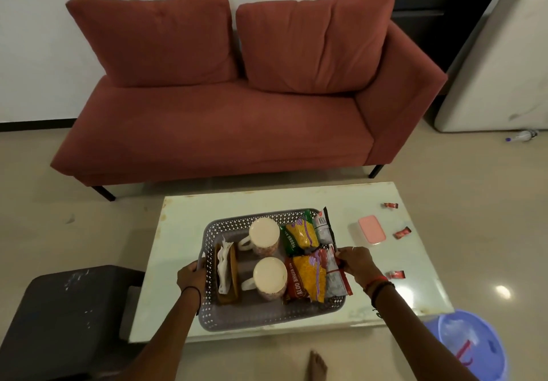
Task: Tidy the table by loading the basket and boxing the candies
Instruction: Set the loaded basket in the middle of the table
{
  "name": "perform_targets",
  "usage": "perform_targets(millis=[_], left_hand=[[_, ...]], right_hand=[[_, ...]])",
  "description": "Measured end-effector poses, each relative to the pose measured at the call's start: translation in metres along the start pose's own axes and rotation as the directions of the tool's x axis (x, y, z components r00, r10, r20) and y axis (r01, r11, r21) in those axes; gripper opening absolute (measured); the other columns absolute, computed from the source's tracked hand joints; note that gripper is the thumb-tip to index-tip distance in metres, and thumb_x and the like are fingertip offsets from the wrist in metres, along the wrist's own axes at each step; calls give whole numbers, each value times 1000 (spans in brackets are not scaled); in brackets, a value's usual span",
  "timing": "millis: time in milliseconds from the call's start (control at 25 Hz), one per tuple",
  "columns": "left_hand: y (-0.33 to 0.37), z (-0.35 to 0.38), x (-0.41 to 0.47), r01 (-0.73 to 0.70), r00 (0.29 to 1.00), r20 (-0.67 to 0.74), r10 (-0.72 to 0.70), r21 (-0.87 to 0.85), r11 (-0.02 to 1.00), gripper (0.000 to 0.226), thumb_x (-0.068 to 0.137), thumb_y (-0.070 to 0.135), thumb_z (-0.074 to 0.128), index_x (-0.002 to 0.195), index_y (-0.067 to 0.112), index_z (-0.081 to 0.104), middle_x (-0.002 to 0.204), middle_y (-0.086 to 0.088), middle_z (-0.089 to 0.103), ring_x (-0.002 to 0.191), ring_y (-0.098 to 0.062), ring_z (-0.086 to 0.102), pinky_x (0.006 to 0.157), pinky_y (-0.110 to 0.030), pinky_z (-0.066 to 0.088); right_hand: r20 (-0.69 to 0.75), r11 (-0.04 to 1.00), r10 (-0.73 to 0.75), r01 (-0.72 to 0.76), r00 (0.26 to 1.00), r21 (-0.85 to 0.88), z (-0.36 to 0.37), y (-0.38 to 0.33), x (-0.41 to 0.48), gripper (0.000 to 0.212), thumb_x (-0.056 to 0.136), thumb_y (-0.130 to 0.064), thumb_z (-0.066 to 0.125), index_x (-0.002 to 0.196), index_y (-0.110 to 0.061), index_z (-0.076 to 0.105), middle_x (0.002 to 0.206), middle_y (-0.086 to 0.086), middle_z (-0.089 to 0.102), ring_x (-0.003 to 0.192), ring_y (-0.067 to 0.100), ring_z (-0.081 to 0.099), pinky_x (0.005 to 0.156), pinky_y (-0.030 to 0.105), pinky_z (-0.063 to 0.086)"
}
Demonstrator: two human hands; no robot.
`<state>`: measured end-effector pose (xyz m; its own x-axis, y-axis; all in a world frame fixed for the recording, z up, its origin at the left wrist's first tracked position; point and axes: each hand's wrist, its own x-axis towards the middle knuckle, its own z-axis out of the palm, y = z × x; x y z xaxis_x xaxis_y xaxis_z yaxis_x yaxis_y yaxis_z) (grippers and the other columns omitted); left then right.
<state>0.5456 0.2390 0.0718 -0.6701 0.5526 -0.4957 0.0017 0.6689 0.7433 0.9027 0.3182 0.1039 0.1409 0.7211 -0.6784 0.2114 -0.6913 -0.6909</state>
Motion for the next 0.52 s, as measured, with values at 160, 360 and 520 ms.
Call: perform_targets(millis=[160, 360, 520], left_hand=[[18, 64, -12, 17, 1000, -3, -17, -6, 1000, 27, 85, 18, 64, 99, -4, 69, 85, -22, 69, 90, -36, 64, 81, -38, 52], [30, 124, -3, 43, 999, 7, -43, -18, 999, 21, 85, 20, 64, 87, 0, 72, 78, -17, 69, 83, -30, 62, 77, -33, 48], [30, 163, 24, 61, 998, 9, -61, -41, 997, 25, 83, 18, 66, 99, -1, 69, 83, -15, 67, 83, -27, 61, 79, -34, 50]], right_hand=[[-54, 999, 17, -20, 998, -46, -45, -9, 47, 17, 89, 5, 53, 76, 4, 64, 75, 14, 59, 68, 27, 55, 72, 40, 51], [-35, 982, 55, -61, 998, -179, -75, -10, 101, 27, 89, 1, 51, 112, 10, 62, 94, 13, 59, 87, 25, 56, 91, 43, 51], [-49, 968, 53, -63, 997, -245, -76, -8, 145, 21, 92, -1, 46, 92, -3, 67, 82, 9, 56, 87, 22, 52, 79, 32, 46]])
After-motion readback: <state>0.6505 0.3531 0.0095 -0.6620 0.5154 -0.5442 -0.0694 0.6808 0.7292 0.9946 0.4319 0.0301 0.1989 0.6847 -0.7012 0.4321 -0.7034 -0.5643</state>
